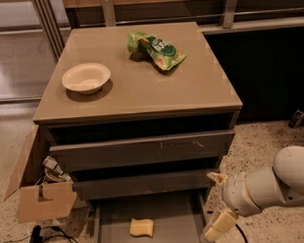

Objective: Pick sponge from bottom drawer and place on counter

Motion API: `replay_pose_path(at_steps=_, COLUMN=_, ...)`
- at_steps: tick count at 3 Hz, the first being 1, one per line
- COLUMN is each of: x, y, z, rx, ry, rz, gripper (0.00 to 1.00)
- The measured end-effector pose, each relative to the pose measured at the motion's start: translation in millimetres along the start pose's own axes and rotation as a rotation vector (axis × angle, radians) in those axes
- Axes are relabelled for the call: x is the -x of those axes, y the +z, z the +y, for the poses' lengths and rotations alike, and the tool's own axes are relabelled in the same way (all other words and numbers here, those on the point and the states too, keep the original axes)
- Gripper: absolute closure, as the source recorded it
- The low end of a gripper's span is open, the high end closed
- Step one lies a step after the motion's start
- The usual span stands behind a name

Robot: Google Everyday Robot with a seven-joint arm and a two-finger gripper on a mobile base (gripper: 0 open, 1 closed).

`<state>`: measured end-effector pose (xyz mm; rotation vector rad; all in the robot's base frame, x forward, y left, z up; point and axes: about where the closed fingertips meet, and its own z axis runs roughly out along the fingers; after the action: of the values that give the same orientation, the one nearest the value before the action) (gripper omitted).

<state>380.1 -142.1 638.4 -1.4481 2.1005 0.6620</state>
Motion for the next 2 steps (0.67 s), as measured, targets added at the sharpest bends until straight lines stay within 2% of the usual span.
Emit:
replay_pose_path(at_steps=1, x=0, y=0, z=0, rx=0.000, ry=0.000, rz=0.000, gripper=0.00)
replay_pose_path(at_steps=2, x=4, y=22, z=-2, rx=0.015, ry=0.003, rz=-0.013, gripper=0.00)
